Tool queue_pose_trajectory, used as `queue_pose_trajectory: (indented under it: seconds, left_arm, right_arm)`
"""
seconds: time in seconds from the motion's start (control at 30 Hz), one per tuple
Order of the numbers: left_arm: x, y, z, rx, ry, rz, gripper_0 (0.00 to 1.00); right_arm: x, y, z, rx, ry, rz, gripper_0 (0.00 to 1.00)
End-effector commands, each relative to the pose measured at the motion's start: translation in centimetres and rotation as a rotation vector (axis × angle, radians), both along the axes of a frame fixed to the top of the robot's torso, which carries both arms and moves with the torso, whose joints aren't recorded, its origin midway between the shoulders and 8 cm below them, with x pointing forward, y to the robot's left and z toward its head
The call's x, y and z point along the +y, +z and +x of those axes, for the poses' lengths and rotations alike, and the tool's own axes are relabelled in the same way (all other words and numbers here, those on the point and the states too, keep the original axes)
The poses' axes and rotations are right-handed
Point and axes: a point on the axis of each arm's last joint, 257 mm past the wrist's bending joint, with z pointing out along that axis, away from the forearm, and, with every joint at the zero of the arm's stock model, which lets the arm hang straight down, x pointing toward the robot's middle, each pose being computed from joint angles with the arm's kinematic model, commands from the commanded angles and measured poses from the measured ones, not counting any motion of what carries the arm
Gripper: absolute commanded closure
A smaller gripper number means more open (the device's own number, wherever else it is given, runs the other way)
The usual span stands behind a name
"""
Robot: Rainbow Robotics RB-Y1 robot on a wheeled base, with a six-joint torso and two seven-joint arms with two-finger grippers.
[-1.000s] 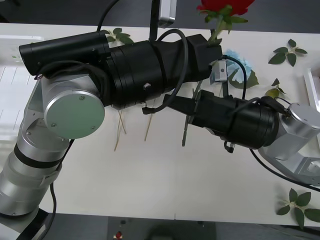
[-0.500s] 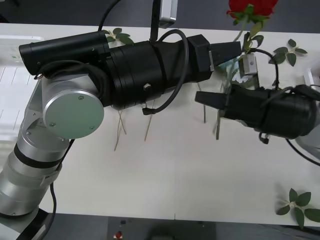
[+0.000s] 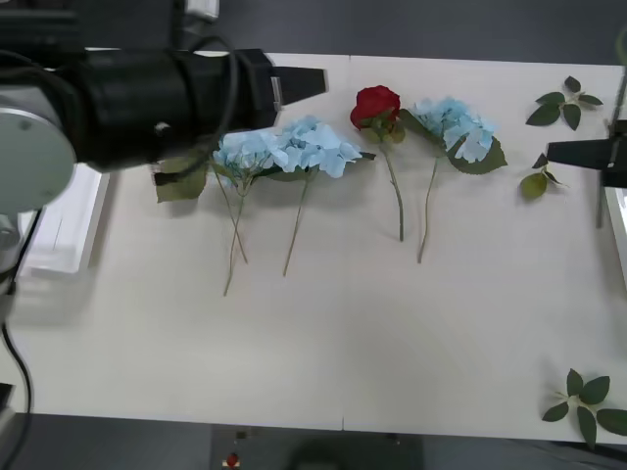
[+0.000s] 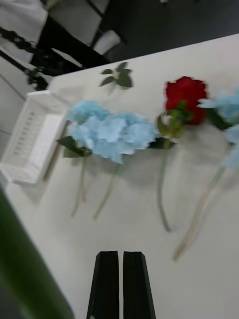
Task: Put the red flowers into the right box and the blue flowers into the left box
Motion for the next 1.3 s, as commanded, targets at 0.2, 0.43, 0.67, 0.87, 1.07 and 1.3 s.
queue_pose_trajectory:
  seconds: [0.2, 0.43, 0.67, 0.87, 1.07, 1.3]
  left_arm:
    - [16.3, -6.4, 4.9, 0.206, 0.291, 0.26, 0.0]
    - [22.0, -10.8, 7.7, 0.356, 0.433, 0.19, 0.0]
    - [21.4, -13.6, 9.5, 0.419, 0.503, 0.058, 0.0]
    - [19.1, -14.7, 11.0, 0.418, 0.526, 0.022, 0.0]
    - [17.9, -16.7, 12.6, 0.429, 0.563, 0.088, 0.0]
    - [17.8, -18.4, 14.4, 0.41, 0.603, 0.154, 0.0]
  right_arm:
    - [-16.9, -1.9, 1.5, 0.068, -0.221, -0.261, 1.0]
    - [-28.9, -6.0, 0.3, 0.166, -0.423, -0.36, 1.0]
    - [-35.7, -9.6, -0.1, 0.211, -0.607, -0.416, 1.0]
    - [-37.4, -12.8, 0.4, 0.213, -0.689, -0.451, 1.0]
    - [-38.0, -16.1, 1.6, 0.19, -0.777, -0.449, 1.0]
    - [-38.0, -17.2, 2.0, 0.18, -0.799, -0.467, 0.98]
